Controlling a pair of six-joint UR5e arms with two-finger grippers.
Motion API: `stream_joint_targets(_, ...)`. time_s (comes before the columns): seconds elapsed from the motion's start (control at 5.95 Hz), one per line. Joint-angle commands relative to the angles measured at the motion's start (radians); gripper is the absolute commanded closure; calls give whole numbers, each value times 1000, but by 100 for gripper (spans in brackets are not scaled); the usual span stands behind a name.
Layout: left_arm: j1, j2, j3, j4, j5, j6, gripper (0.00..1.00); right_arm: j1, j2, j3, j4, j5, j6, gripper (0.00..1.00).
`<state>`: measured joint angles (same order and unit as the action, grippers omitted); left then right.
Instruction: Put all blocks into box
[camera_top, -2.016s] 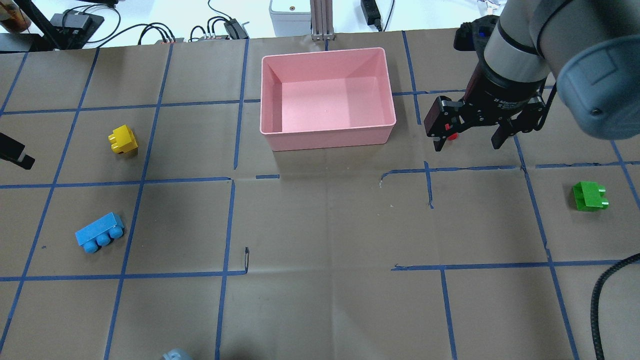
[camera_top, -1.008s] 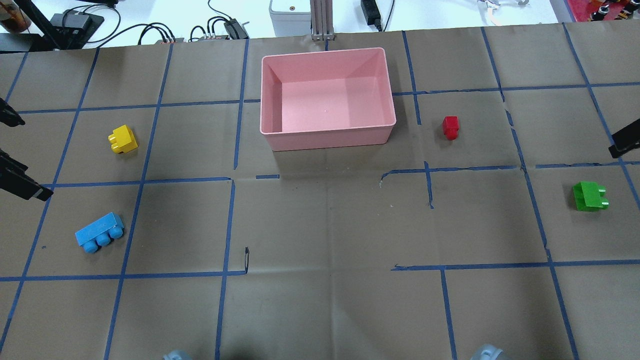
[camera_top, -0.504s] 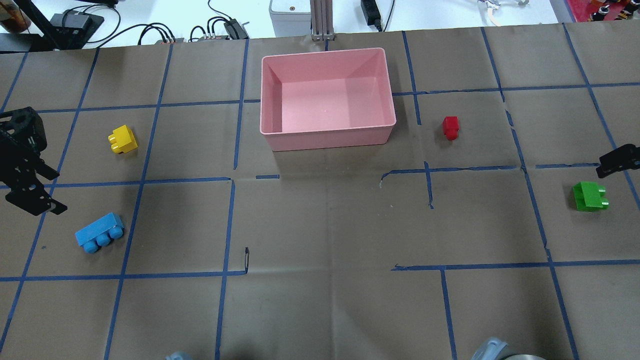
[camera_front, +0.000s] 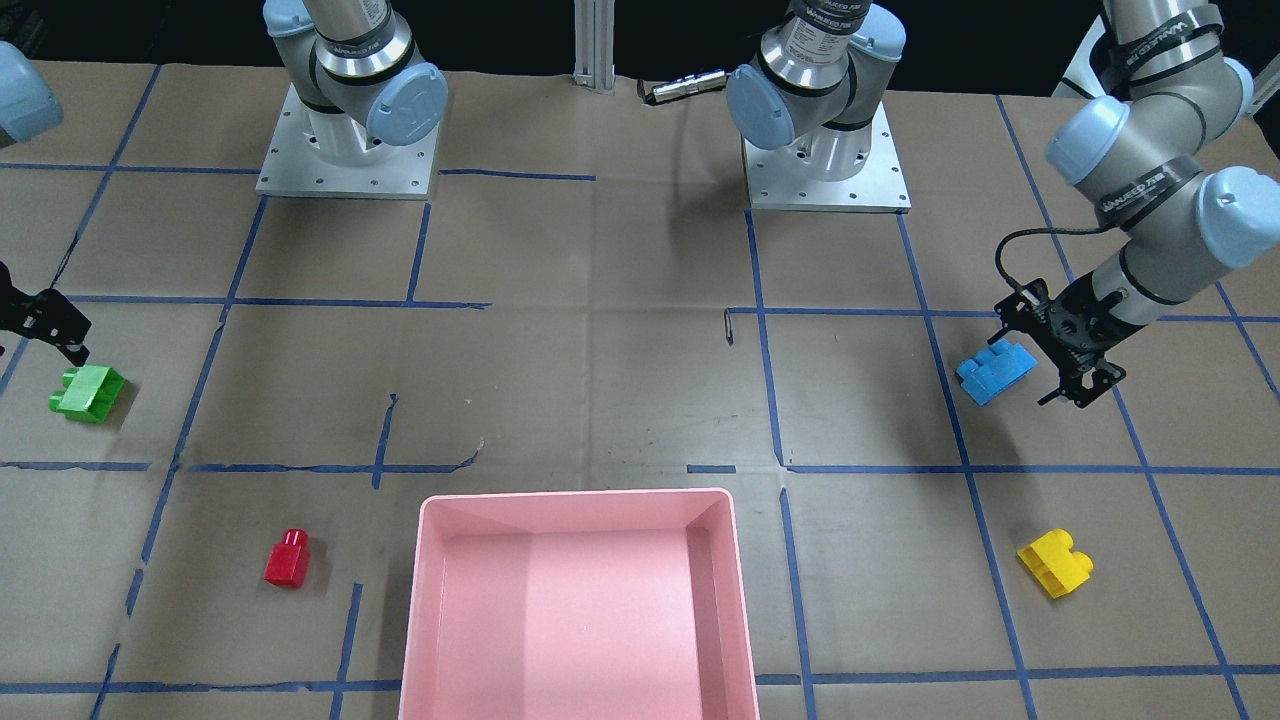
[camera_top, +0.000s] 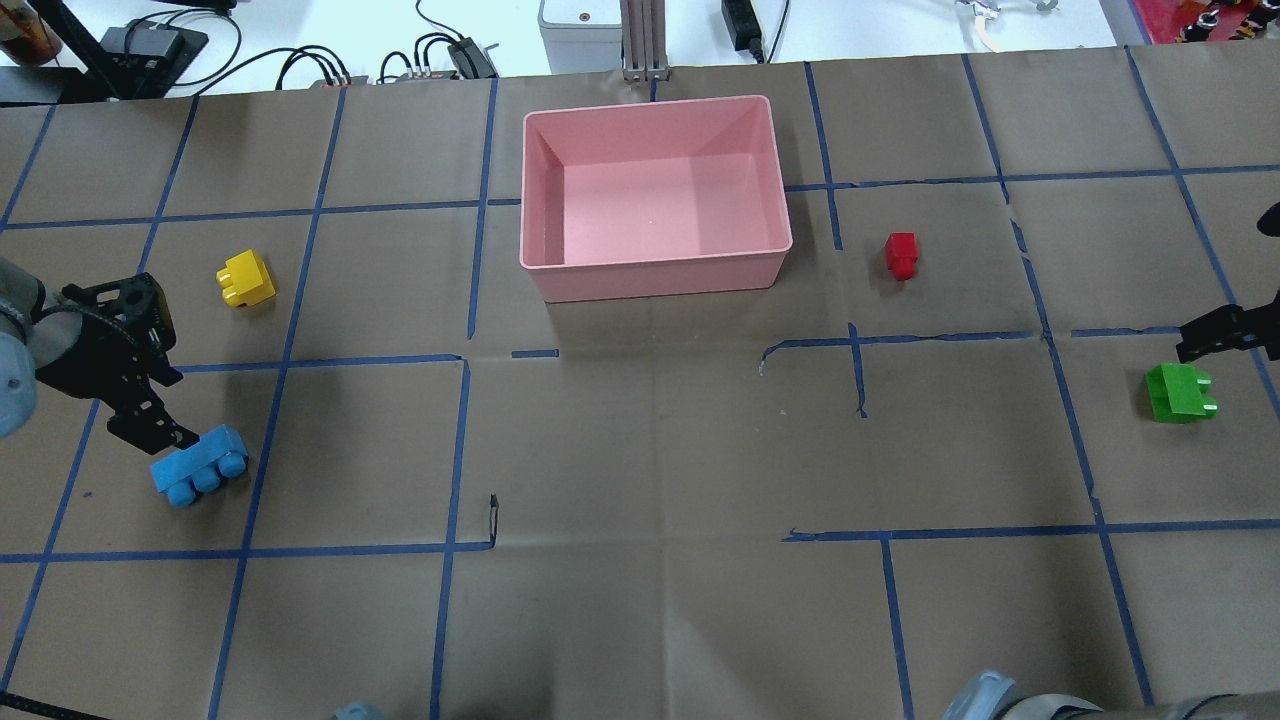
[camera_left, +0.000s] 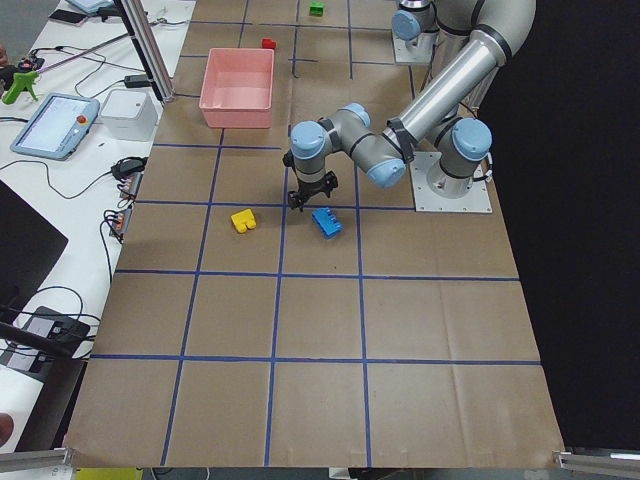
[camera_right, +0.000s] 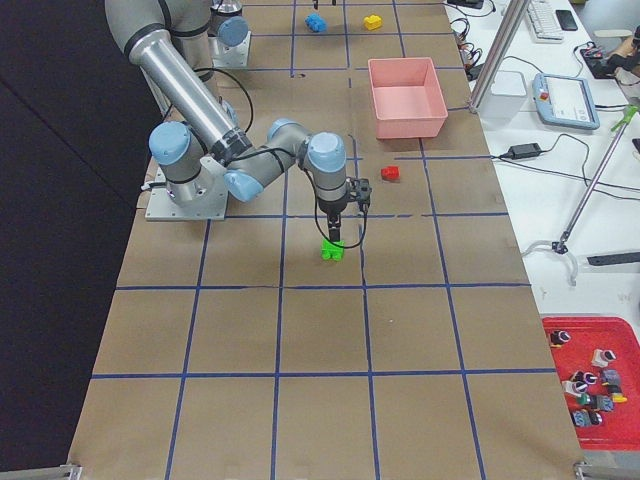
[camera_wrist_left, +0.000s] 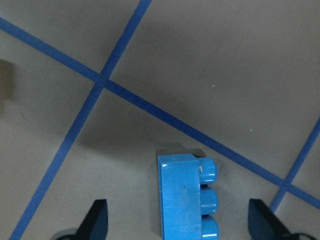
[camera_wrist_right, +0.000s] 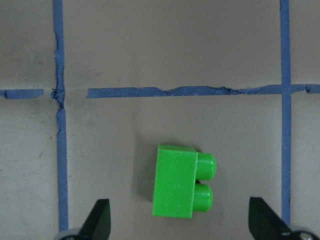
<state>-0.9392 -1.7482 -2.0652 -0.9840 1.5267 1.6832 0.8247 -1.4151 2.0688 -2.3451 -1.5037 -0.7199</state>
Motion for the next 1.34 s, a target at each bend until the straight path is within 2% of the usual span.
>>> stream_joint_targets(0.0, 5, -30, -76, 137, 1, 6, 1, -18, 100, 43, -155, -3, -1, 4)
stream_joint_targets(0.5, 43, -30, -162, 227, 4, 9, 1, -18, 134, 45, -152, -1, 1, 1)
stream_joint_targets(1.01, 51, -42, -167, 229, 7, 10, 3, -19, 171, 45, -155, -15, -3, 1)
stream_joint_targets(1.18, 50, -42, -167, 232, 6, 12, 25, -19, 170, 45, -151, -18, -3, 10)
